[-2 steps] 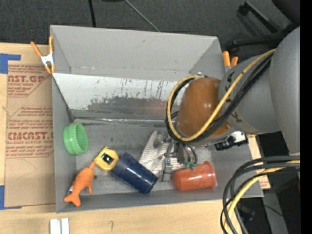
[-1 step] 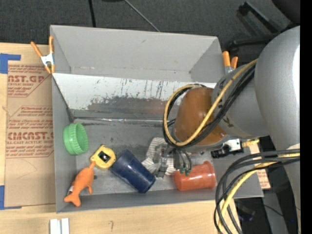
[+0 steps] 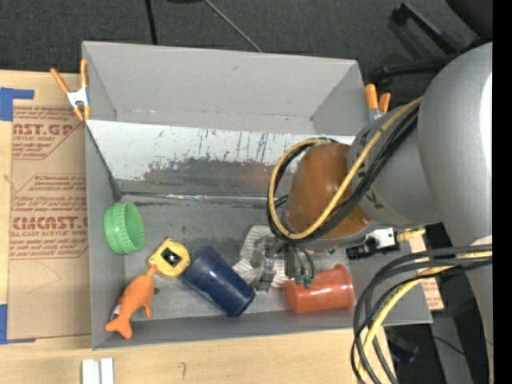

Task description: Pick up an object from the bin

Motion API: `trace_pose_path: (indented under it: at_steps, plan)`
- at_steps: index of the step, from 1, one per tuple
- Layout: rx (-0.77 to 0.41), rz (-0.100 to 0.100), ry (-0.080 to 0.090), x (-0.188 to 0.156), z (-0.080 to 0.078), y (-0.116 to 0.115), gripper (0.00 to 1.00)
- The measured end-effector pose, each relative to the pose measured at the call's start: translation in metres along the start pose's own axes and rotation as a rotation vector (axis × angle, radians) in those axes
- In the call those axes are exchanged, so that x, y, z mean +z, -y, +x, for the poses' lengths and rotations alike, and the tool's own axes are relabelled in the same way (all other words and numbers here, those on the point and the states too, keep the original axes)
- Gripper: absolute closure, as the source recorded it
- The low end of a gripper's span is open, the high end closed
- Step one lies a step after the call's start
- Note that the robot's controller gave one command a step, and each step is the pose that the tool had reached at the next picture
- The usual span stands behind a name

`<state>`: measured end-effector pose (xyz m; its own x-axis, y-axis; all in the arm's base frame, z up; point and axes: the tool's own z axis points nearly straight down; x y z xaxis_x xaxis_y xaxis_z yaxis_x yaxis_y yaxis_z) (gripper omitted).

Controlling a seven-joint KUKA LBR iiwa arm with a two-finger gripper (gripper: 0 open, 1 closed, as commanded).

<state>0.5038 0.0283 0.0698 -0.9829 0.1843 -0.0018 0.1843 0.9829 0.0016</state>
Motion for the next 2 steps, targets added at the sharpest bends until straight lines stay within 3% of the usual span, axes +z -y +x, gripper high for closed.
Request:
trace_pose_path:
  at_steps: [1, 2]
  plan:
    - [-0.009, 0.001, 0.0, -0.0001, 0.0039, -0.0215, 1.0]
    - [-0.009, 0.001, 0.0, -0.0001, 0.0039, -0.0215, 1.0]
